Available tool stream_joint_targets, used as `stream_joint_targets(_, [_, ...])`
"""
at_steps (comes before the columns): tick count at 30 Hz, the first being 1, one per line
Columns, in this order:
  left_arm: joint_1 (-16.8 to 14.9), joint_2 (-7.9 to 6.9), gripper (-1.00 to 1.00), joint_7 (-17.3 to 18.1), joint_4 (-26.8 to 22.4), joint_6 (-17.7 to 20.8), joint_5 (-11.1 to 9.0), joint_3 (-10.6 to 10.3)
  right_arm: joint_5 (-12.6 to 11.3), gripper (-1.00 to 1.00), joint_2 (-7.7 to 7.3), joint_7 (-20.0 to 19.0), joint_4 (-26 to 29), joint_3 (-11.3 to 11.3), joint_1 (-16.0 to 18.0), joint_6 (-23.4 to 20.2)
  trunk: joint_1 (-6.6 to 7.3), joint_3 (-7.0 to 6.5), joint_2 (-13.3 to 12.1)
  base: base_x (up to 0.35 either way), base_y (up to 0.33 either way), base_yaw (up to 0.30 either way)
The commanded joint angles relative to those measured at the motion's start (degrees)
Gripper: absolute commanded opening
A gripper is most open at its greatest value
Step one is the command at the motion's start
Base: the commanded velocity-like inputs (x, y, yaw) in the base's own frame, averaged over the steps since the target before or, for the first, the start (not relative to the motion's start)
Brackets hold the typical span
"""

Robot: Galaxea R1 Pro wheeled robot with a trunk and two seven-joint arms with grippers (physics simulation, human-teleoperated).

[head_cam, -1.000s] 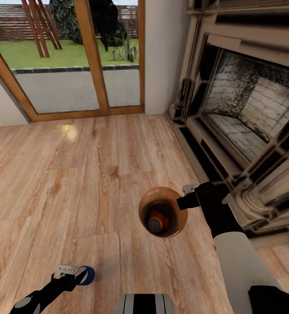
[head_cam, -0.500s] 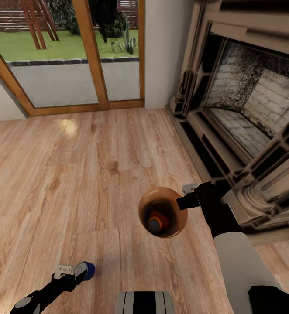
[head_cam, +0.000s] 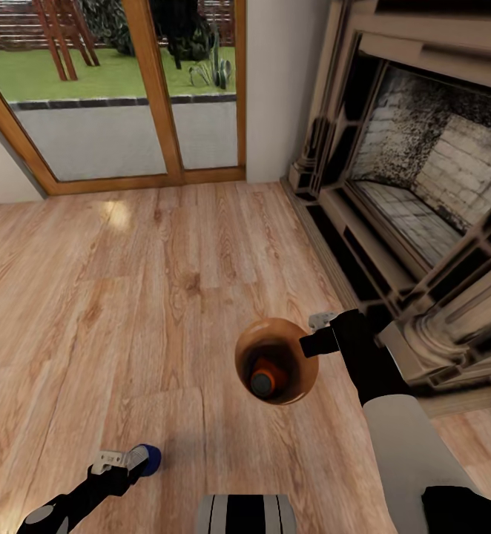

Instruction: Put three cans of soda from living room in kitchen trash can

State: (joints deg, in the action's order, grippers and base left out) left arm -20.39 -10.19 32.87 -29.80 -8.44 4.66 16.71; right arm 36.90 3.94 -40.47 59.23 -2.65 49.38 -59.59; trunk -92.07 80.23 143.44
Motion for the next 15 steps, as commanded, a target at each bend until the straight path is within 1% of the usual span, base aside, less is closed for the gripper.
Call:
stream_joint_targets(1, [0.0, 0.0, 1.0, 0.02, 0.0, 0.0, 0.0, -0.02, -1.4, -1.0, 0.02, -0.22, 0.01, 0.0, 0.02, -0.41, 0.01, -0.01, 0.0, 0.107, 0.0, 0.0])
stream_joint_targets(4, [0.0, 0.0, 1.0, 0.07, -0.03, 0.0, -0.06, -0.01, -1.4, -1.0, 0.02, -0.22, 0.01, 0.01, 0.02, -0.41, 0.01, -0.01, 0.0, 0.183, 0.0, 0.0])
stream_joint_targets(6, [0.0, 0.0, 1.0, 0.08, -0.06, 0.0, -0.07, -0.01, -1.4, -1.0, 0.02, -0.22, 0.01, 0.01, 0.02, -0.41, 0.01, -0.01, 0.0, 0.094, 0.0, 0.0])
stream_joint_targets(14, [0.0, 0.0, 1.0, 0.09, -0.05, 0.0, -0.09, -0.01, -1.4, -1.0, 0.02, -0.22, 0.01, -0.06, 0.02, -0.41, 0.01, -0.01, 0.0, 0.026, 0.0, 0.0])
stream_joint_targets(15, [0.0, 0.01, 1.0, 0.09, -0.03, 0.0, -0.07, -0.01, -1.4, -1.0, 0.02, -0.22, 0.01, -0.06, 0.02, -0.41, -0.02, 0.22, 0.02, 0.004, 0.0, 0.0])
